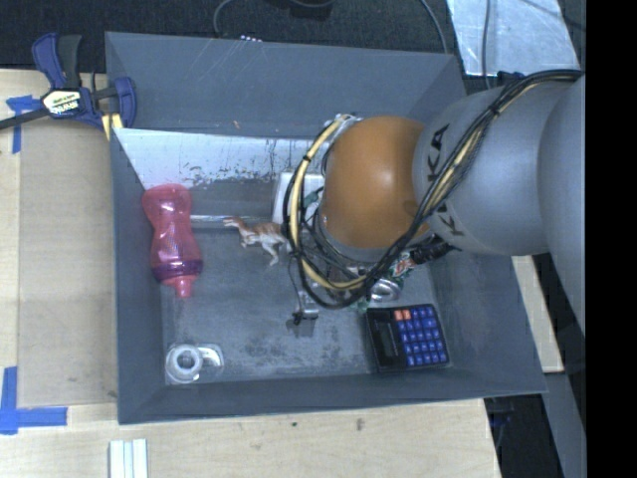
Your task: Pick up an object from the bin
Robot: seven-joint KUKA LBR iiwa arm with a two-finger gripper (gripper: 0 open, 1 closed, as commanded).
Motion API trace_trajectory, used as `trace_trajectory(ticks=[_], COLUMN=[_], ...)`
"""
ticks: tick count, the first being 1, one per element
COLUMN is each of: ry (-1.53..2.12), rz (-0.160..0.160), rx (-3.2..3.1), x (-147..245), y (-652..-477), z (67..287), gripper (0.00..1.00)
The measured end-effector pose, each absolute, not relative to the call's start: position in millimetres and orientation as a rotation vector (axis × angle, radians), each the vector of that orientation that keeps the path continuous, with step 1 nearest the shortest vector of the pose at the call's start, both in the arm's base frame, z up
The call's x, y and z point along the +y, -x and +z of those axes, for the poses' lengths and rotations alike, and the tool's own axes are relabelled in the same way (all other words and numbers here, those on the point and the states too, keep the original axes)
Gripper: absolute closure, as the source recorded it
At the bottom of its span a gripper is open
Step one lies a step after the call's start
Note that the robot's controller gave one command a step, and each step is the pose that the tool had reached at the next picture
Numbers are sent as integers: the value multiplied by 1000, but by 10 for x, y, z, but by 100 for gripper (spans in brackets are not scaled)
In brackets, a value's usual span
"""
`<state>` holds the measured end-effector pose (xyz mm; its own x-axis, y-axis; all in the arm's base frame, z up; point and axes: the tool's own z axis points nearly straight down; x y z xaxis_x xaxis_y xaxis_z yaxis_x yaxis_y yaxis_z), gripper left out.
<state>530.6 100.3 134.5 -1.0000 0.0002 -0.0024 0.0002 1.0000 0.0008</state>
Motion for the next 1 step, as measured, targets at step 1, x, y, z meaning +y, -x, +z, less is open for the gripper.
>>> trace_trajectory(ticks=[1], ry=[72], rz=[1], rx=[3136], x=[1042], y=[-5934], z=[977], gripper=[0])
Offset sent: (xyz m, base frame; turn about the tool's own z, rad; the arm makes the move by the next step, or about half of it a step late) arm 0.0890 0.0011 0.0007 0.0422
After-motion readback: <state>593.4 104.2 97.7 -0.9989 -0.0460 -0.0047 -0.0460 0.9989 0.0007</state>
